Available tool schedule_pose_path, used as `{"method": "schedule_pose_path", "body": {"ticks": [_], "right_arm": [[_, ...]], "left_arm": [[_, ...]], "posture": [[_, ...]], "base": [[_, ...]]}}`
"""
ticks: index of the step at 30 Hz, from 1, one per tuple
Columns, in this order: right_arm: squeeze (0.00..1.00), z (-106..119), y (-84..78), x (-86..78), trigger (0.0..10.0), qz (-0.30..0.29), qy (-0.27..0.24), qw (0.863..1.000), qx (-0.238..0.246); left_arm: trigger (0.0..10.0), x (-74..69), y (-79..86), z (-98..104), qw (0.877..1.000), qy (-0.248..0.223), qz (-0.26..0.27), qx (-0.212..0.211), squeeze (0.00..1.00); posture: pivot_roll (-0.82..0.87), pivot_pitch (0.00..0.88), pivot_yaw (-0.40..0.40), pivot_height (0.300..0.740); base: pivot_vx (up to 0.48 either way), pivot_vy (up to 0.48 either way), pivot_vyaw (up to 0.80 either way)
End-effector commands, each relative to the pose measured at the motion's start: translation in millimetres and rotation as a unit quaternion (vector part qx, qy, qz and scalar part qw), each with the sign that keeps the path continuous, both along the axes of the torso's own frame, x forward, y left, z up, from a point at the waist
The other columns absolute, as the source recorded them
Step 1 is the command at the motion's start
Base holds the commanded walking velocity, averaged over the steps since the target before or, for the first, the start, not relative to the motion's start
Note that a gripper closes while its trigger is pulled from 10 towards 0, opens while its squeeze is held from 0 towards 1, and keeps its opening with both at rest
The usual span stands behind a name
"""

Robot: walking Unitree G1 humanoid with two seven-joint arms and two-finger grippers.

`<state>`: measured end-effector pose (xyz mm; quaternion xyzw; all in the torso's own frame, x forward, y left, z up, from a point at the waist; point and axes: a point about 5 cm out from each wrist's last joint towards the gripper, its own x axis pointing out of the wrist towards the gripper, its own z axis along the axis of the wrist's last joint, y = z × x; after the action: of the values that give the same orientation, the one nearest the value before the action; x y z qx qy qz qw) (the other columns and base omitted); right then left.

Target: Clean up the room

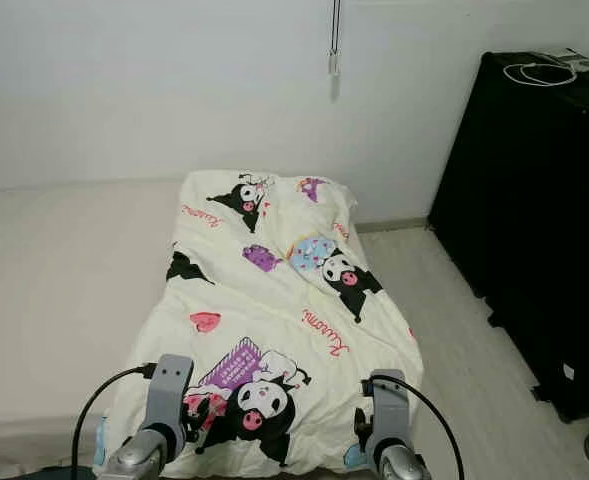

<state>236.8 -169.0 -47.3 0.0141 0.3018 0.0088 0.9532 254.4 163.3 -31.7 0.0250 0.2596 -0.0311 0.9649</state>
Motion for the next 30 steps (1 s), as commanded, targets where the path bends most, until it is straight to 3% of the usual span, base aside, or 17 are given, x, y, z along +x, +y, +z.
{"method": "schedule_pose_path", "body": {"ticks": [1, 15, 30], "right_arm": [[0.0, -3, 0.4, -4.3, 10.0, 0.003, 0.009, 1.0, -0.001], [0.0, -3, -2.1, -4.1, 10.0, 0.0, 0.01, 1.0, -0.001], [0.0, 0, -29.0, -4.9, 10.0, -0.025, 0.005, 0.999, -0.02]], "left_arm": [[10.0, -7.5, 1.9, -6, 1.0, 0.015, -0.002, 0.004, 0.0], [10.0, -9.9, 0.8, -8, 1.0, 0.019, 0.003, 0.004, 0.0], [10.0, -5.9, -20.7, -7, 0.999, 0.021, -0.048, 0.011, 0.0]], "posture": [[0.03, 0.08, -0.018, 0.734], [0.03, 0.099, -0.021, 0.734], [-0.01, 0.125, 0.011, 0.734]], "base": [[0.0, 0.0, 0.0], [0.0, 0.0, 0.0], [0.0, 0.0, 0.0]]}}
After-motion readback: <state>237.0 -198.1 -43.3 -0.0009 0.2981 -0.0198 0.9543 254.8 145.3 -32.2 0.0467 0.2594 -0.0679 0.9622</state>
